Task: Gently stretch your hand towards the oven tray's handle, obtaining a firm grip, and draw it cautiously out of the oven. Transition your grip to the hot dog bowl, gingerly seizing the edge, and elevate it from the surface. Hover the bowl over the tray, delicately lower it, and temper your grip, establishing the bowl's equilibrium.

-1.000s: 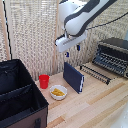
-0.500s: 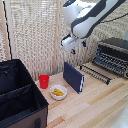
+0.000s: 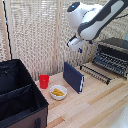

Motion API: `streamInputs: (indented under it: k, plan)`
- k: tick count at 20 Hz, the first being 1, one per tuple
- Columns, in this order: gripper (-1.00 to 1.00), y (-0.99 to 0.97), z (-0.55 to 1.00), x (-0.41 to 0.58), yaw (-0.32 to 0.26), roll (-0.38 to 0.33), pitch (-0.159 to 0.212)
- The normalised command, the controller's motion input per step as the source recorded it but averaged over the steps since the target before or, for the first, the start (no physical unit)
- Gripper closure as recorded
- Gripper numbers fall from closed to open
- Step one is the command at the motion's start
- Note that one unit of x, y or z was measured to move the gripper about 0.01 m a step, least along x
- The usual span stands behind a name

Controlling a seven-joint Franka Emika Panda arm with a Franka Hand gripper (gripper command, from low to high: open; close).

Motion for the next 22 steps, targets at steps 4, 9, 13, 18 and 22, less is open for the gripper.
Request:
streamInputs:
  k: [4, 9, 13, 18, 22]
  plan:
    - [-1.0, -0.43, -0.01, 0.0, 0.095, -0.283, 0.017]
    - [-1.0, -0.42, -0.07, 0.023, 0.087, -0.281, 0.048]
    - [-1.0, -0.43, -0.17, 0.157, 0.05, -0.252, 0.06]
    - [-1.0, -0.45, -0.19, 0.268, 0.026, -0.188, 0.022]
    - [-1.0, -0.46, -0.12, 0.329, 0.032, -0.162, 0.019]
